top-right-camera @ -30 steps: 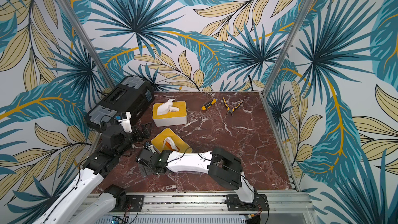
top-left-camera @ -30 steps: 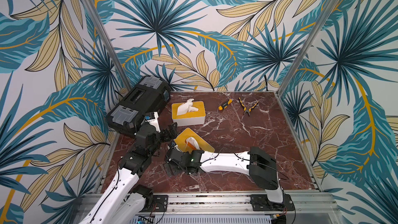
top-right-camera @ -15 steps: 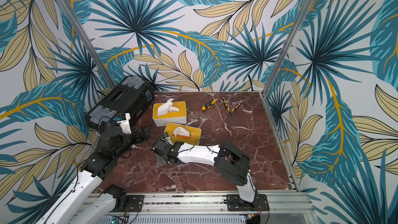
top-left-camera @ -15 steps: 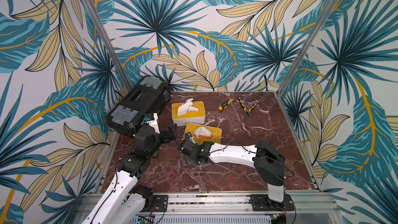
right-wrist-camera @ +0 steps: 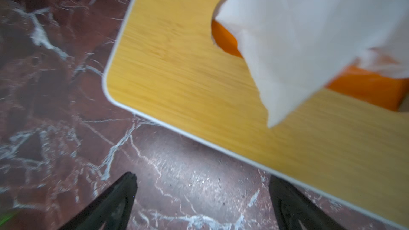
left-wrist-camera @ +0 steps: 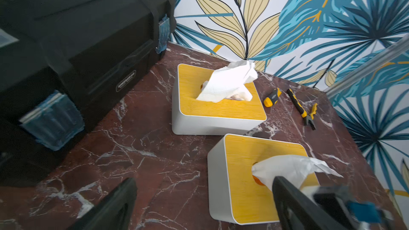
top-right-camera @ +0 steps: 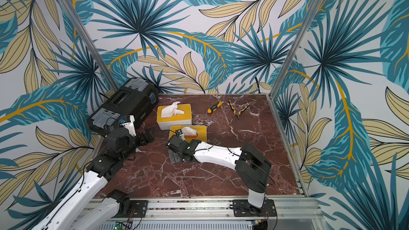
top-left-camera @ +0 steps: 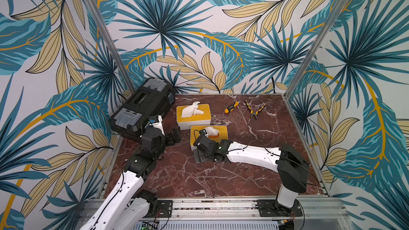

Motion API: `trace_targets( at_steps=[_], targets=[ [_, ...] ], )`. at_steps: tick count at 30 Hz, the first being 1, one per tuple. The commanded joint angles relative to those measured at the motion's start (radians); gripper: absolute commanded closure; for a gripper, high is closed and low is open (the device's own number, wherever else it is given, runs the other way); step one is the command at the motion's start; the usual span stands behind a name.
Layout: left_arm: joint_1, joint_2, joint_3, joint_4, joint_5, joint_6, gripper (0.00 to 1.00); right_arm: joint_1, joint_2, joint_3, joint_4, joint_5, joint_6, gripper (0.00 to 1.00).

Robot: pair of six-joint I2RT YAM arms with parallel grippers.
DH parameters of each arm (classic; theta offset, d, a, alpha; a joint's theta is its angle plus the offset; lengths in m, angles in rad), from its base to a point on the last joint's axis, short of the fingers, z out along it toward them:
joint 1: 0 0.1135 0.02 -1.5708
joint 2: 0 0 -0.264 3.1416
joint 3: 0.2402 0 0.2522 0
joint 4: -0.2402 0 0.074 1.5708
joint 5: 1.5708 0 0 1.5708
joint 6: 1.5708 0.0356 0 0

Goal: Put the tissue paper into the tissue box
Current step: Move the tissue box to the center of the board, then reset both arms

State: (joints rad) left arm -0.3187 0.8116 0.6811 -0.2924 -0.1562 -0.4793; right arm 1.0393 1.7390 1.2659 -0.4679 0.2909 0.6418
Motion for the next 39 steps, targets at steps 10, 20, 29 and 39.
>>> trace_targets(
  at_steps=[10, 20, 29, 39],
  targets=[
    [0.007, 0.159, -0.136, 0.485, -0.52, 0.326, 0.0, -0.209, -0.42, -0.199, 0.098, 0.471, -0.251, 0.0],
    [0.055, 0.399, -0.253, 0.875, -0.489, 0.543, 0.0, -0.611, -0.559, -0.493, 0.384, 0.608, -0.325, 0.0],
    [0.176, 0.522, -0.339, 1.092, -0.276, 0.508, 0.0, -0.717, -0.38, -0.761, 1.034, 0.535, -0.598, 0.01],
    [0.232, 0.708, -0.372, 1.308, -0.133, 0.497, 0.0, -0.761, -0.229, -0.934, 1.563, 0.366, -0.776, 0.01]
  ],
)
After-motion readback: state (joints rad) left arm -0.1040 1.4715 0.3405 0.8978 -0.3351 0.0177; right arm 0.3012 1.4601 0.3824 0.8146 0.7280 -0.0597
